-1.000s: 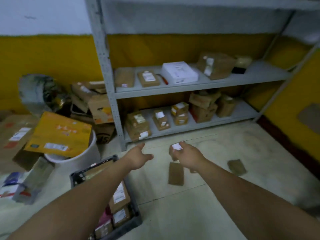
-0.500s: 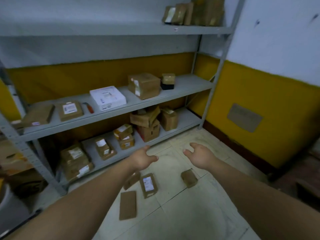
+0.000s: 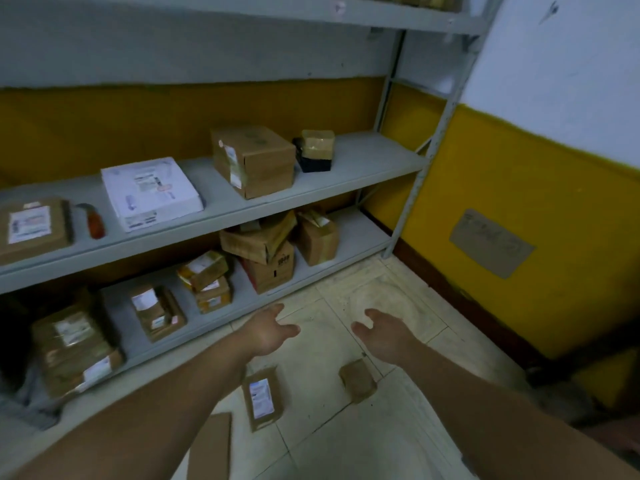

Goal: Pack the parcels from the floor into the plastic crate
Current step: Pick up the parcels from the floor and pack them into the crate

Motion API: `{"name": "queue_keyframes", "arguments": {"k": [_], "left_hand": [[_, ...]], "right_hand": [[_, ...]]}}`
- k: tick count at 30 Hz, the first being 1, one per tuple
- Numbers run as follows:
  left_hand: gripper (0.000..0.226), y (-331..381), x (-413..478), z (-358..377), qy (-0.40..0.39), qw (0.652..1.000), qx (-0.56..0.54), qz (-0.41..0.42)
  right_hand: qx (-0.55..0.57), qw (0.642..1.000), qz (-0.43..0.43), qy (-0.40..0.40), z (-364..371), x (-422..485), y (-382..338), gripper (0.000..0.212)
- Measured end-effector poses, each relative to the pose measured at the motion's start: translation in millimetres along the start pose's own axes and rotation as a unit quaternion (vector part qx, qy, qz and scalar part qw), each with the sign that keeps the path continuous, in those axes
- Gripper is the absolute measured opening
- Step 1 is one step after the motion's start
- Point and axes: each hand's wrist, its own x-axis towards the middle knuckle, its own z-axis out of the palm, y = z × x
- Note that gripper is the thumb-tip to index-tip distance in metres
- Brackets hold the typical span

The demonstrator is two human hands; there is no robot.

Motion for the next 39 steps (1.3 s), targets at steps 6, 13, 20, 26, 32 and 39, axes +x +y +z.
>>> {"name": "queue_keyframes", "arguments": {"k": [6,13,20,26,32,39], "left_hand": [[0.073,-48,79,-11,0.024,0.994,-0.042,-0.103],[0.079,-170,175,20,0.053,0.969,-0.112,-0.214],[0.066,-334,299,123,0.089,0.947,-0.122,-0.285],[0.08,-470,391,221,0.095,0.92,-0.2,-0.324],[0.032,-525,424,280,0.071,0.897,-0.295,-0.32],[0.047,-465,380,242,0.109,0.887,-0.322,-0.311]], "right_hand": [[-0.014,0.996,-0.02,-0.082,23,116,-14,0.067],[-0.067,0.981,-0.064,-0.173,131,269,-18,0.066],[-0.084,0.964,-0.087,-0.237,332,409,23,0.062],[-0.05,0.96,-0.064,-0.269,503,493,63,0.06],[0.046,0.96,-0.001,-0.277,595,513,87,0.041],[0.064,0.979,-0.031,-0.189,522,468,58,0.038]]}}
